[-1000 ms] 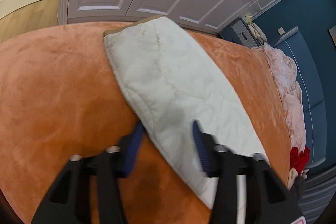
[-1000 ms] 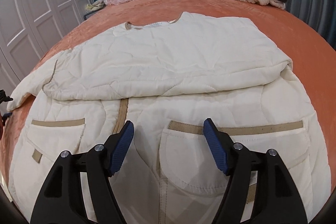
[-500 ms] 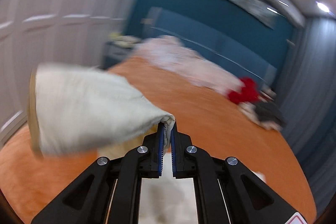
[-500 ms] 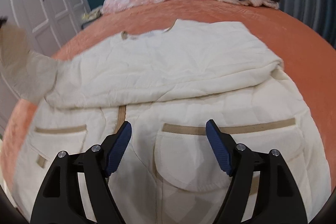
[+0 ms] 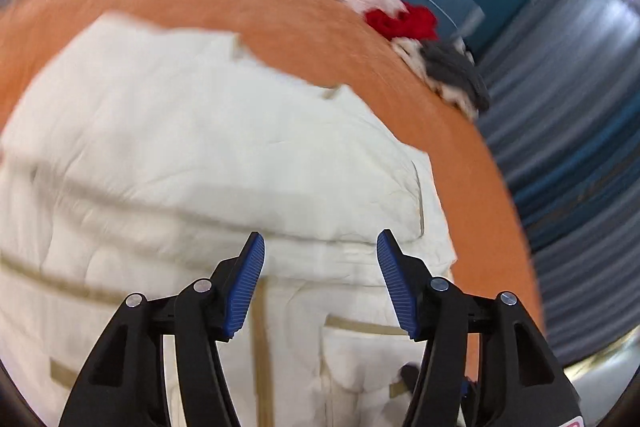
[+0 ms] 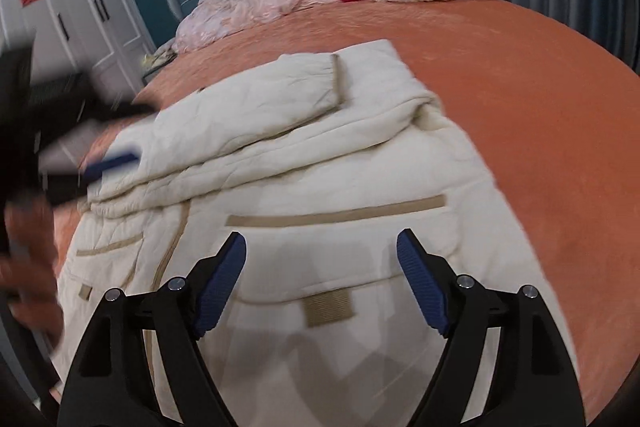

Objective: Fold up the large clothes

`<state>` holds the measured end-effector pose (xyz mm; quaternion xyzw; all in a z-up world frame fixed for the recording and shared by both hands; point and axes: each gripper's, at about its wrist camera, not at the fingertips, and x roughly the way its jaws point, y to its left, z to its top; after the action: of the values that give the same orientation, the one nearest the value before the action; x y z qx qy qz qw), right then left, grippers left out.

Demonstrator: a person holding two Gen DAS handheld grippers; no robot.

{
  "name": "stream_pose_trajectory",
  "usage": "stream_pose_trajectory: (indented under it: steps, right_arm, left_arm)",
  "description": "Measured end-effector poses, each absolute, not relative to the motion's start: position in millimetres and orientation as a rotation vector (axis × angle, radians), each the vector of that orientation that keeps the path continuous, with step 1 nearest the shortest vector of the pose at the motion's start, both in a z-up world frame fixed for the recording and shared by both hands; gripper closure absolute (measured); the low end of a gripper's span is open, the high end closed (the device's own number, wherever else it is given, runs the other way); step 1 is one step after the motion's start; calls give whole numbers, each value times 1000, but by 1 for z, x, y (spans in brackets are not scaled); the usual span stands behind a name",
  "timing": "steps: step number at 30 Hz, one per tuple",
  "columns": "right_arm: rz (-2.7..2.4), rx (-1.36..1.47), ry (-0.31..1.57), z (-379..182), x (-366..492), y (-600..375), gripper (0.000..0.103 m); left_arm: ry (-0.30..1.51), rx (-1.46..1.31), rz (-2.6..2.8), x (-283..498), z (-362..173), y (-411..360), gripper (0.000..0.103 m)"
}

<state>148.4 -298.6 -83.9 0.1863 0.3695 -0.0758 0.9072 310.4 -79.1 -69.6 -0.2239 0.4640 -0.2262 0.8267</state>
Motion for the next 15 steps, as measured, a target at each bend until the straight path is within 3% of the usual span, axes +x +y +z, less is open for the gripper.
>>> stream_pose_trajectory:
  steps: [10,15]
  right_arm:
    - [-122,497,671,-52,242,-339,21]
    - [-192,530,782,-78,301,-353,21]
  left_arm:
    - [977,-832,-161,352,-94,77,46]
    - [1005,-919,-109,358,-111,101,48]
